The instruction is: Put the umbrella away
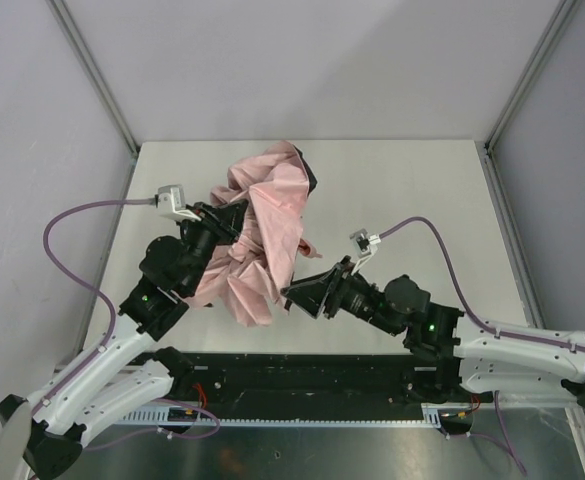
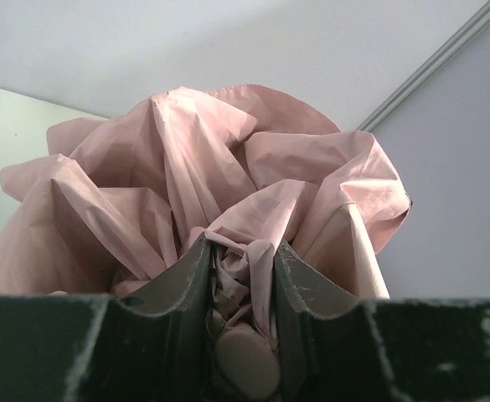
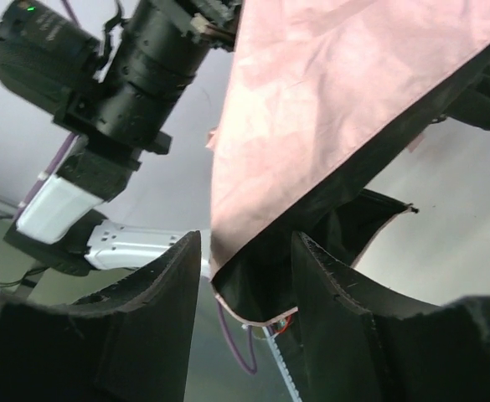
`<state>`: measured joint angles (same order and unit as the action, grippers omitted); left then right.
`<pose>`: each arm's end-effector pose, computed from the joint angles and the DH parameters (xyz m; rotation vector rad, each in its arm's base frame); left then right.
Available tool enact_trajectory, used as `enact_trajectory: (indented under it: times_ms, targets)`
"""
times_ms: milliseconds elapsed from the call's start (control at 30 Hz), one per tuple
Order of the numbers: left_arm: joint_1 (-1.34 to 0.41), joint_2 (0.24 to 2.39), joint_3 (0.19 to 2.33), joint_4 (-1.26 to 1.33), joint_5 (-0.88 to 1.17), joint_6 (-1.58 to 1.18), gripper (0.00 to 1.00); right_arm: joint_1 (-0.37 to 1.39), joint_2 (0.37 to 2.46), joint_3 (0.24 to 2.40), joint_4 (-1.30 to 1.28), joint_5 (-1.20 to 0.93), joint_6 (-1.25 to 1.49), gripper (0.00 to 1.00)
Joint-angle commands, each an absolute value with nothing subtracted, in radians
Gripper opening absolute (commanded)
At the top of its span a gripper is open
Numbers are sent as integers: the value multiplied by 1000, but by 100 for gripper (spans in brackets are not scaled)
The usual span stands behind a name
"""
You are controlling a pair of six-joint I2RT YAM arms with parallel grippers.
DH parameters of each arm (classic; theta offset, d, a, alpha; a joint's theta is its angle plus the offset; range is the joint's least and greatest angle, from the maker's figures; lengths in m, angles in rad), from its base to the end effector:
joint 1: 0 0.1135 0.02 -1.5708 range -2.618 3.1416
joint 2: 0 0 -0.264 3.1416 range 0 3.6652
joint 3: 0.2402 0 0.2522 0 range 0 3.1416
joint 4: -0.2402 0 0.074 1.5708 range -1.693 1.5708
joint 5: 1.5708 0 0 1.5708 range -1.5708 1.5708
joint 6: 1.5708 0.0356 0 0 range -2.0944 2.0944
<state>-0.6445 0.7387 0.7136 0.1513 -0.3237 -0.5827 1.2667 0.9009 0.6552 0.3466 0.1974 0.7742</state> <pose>0.1492 -0.0979 0.3587 -0.2272 1.4802 -0.7657 0.0715 0.2046 0.3300 -0.2277 1.6498 1.4754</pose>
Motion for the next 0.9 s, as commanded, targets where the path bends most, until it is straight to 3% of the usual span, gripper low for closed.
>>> enact_trajectory:
  times_ms: [0, 67, 167, 200, 333, 567, 667, 733, 767, 867]
  targets:
    - [-637, 719, 726, 245, -349, -577, 0, 1224, 940, 705, 422, 189, 795, 52]
    - [-637, 723, 722, 246, -343, -586, 0, 1202, 954, 705, 449, 159, 812, 43]
    - [-637, 726, 715, 245, -351, -610, 0, 1156, 960, 704, 477, 71, 831, 11]
    - [-638, 727, 714, 246, -355, -620, 0, 1141, 958, 704, 484, 26, 833, 6]
    - [-635, 735, 722, 247, -378, -640, 0, 1095, 946, 700, 598, -242, 785, 0]
    - [-516, 764, 731, 281, -248, -736, 0, 1206, 951, 684, 896, -597, 818, 0]
    - [-478, 780, 738, 302, -166, -778, 0, 1275, 994, 687, 950, -601, 806, 0]
    - [-473, 779, 742, 306, -138, -779, 0, 1281, 967, 696, 791, -448, 747, 0]
    - [-472, 771, 739, 305, -134, -778, 0, 1284, 937, 709, 650, -294, 718, 7]
    - [-471, 745, 721, 305, -148, -765, 0, 1283, 858, 736, 312, 47, 672, 43]
